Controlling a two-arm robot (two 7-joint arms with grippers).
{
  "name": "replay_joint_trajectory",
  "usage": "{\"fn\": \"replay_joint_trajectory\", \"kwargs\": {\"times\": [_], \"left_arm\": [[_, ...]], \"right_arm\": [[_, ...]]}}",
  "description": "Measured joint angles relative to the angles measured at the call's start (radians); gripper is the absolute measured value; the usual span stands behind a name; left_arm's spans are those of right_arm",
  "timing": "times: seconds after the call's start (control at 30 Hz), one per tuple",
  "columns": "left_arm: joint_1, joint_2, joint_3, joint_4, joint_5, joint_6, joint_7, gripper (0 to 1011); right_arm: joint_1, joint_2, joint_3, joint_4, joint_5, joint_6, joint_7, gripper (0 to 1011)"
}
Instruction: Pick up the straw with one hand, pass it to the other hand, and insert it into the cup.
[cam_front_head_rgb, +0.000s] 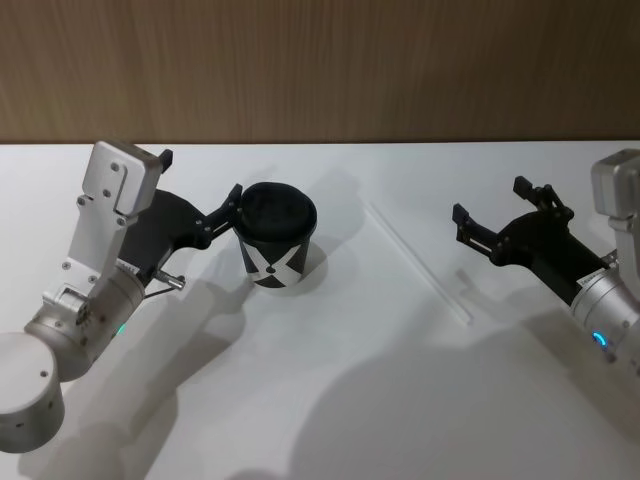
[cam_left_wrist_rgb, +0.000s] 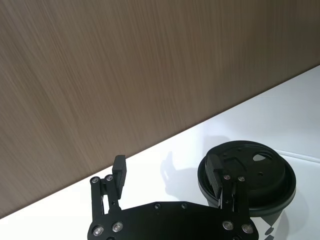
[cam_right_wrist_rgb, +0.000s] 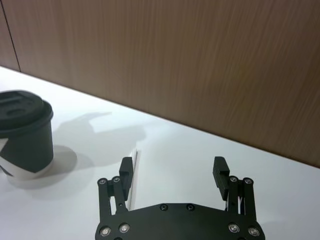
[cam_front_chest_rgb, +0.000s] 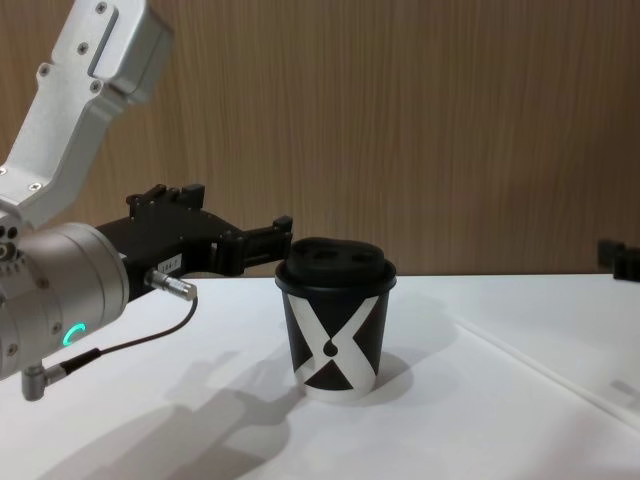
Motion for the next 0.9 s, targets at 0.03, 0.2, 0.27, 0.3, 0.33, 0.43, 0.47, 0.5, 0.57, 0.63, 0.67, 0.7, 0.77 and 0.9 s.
{"fn": "replay_joint_trajectory", "kwargs": {"times": [0.03,0.2,0.27,0.3,0.33,0.43,0.47,0.5,0.57,0.63,0.67,0.7,0.77,0.9], "left_arm": [[0.0,0.0,0.0,0.0,0.0,0.0,0.0,1003],[0.0,0.0,0.0,0.0,0.0,0.0,0.0,1003],[0.0,0.0,0.0,0.0,0.0,0.0,0.0,1003],[0.0,0.0,0.0,0.0,0.0,0.0,0.0,1003],[0.0,0.0,0.0,0.0,0.0,0.0,0.0,1003],[0.0,0.0,0.0,0.0,0.0,0.0,0.0,1003],[0.0,0.0,0.0,0.0,0.0,0.0,0.0,1003],[0.0,0.0,0.0,0.0,0.0,0.0,0.0,1003],[0.0,0.0,0.0,0.0,0.0,0.0,0.0,1002],[0.0,0.0,0.0,0.0,0.0,0.0,0.0,1003],[0.0,0.0,0.0,0.0,0.0,0.0,0.0,1003],[0.0,0.0,0.0,0.0,0.0,0.0,0.0,1003],[0.0,0.0,0.0,0.0,0.0,0.0,0.0,1003],[0.0,0.0,0.0,0.0,0.0,0.0,0.0,1003]], "right_arm": [[0.002,0.002,0.0,0.002,0.0,0.005,0.005,1001],[0.022,0.021,-0.004,0.028,0.001,0.049,0.035,1001],[0.027,0.024,-0.007,0.035,0.001,0.064,0.043,1001],[0.033,0.026,-0.01,0.042,0.001,0.077,0.05,1001],[0.035,0.027,-0.012,0.045,0.002,0.083,0.053,1001],[0.045,0.029,-0.02,0.056,0.005,0.111,0.065,1001],[0.048,0.03,-0.022,0.06,0.005,0.117,0.068,1001],[0.052,0.03,-0.026,0.064,0.007,0.13,0.073,1001],[0.056,0.03,-0.029,0.068,0.009,0.141,0.079,1001],[0.064,0.03,-0.036,0.077,0.012,0.158,0.086,1001],[0.066,0.03,-0.038,0.079,0.014,0.164,0.088,1001],[0.07,0.03,-0.041,0.083,0.016,0.174,0.09,1001],[0.073,0.029,-0.045,0.086,0.017,0.182,0.093,1001],[0.081,0.027,-0.053,0.09,0.023,0.201,0.097,1001]]}}
